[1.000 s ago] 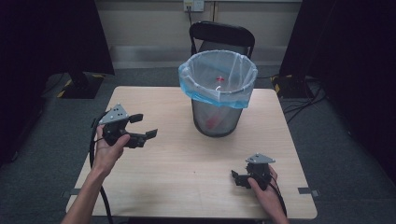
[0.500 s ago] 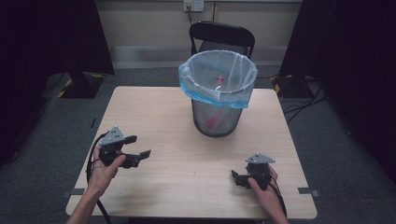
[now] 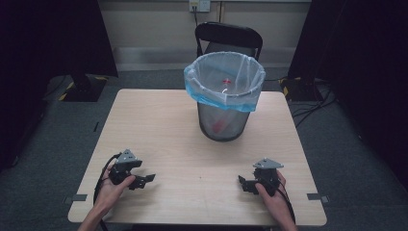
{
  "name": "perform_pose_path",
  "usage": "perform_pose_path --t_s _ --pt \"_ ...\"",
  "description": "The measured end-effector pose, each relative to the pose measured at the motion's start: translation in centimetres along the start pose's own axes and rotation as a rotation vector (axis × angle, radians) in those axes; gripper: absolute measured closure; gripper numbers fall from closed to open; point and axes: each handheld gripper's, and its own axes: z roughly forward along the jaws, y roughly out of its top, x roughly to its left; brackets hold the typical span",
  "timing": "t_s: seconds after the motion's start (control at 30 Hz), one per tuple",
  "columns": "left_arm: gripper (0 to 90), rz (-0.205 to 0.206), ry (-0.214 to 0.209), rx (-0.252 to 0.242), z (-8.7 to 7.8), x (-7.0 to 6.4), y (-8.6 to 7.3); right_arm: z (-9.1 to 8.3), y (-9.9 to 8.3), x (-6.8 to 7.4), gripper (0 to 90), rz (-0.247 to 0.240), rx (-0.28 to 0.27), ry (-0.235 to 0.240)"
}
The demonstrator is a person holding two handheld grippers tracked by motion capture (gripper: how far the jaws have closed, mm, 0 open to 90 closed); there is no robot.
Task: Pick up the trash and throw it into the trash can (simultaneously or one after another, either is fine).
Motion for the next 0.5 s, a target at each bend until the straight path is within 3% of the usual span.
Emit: perform_pose_path --t_s 0.17,0.37,0.5 --pt "19.0 0.032 0.007 0.06 1.3 -0.7 -0.5 0.0 0.0 0.0 11.5 0.0 0.0 0.0" --pt "16.4 0.076 0.042 0.025 1.8 -1.2 -1.0 0.0 0.0 0.0 11.5 0.0 0.0 0.0" --pt "14.2 0.069 0.046 -0.006 1.9 -1.3 -1.3 0.0 0.0 0.0 11.5 0.0 0.0 0.0"
